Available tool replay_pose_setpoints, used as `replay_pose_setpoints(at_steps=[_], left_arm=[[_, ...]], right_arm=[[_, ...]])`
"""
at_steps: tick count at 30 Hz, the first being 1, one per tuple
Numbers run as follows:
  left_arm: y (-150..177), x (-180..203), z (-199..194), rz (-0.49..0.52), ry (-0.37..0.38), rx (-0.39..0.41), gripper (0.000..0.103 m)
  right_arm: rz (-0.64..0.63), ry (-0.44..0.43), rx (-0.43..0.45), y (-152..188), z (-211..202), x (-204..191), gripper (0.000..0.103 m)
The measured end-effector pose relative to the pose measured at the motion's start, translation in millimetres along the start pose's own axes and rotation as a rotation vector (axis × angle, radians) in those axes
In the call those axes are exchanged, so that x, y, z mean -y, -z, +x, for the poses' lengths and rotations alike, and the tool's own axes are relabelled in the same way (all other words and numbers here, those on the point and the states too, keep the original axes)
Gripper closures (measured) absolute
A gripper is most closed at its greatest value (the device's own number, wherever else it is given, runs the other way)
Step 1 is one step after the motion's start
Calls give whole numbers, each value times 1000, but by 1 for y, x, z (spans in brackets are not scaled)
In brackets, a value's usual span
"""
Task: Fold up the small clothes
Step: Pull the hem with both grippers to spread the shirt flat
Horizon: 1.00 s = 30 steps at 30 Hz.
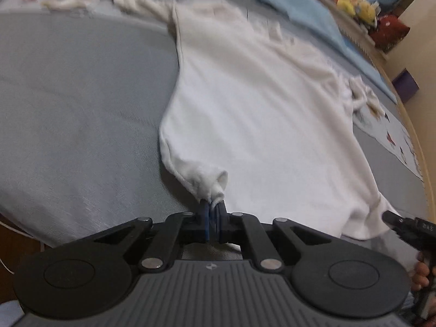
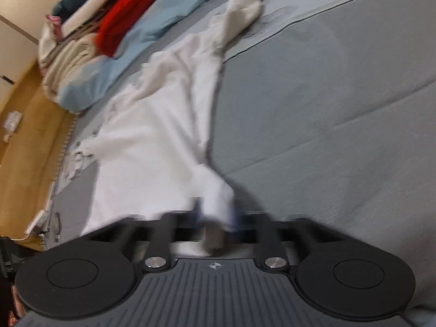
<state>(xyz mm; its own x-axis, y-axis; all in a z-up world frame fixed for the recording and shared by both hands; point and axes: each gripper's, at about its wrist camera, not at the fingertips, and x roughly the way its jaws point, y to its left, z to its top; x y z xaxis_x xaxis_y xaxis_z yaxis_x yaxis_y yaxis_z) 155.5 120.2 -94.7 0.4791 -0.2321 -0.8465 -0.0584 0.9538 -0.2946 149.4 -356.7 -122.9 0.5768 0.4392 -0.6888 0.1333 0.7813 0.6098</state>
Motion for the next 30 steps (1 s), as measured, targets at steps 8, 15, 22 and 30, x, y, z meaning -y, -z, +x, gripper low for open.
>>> replay_pose_setpoints(at_steps=[8,15,22,30], left_arm=[[10,-34,-77,-2,-110,136,102],[25,-31,-39,47,-174,-11,102],[25,-40,-46,-9,-238,7,100],[-5,-34,-60,-66,-412,156,7]], right_arm=[[-274,-4,205,24,-78,-58,90],[-205,148,-52,45,-36,-17,90],[-278,141,-19,45,-57,-29,90],[-330,304,-128,25,-52,-40,57]])
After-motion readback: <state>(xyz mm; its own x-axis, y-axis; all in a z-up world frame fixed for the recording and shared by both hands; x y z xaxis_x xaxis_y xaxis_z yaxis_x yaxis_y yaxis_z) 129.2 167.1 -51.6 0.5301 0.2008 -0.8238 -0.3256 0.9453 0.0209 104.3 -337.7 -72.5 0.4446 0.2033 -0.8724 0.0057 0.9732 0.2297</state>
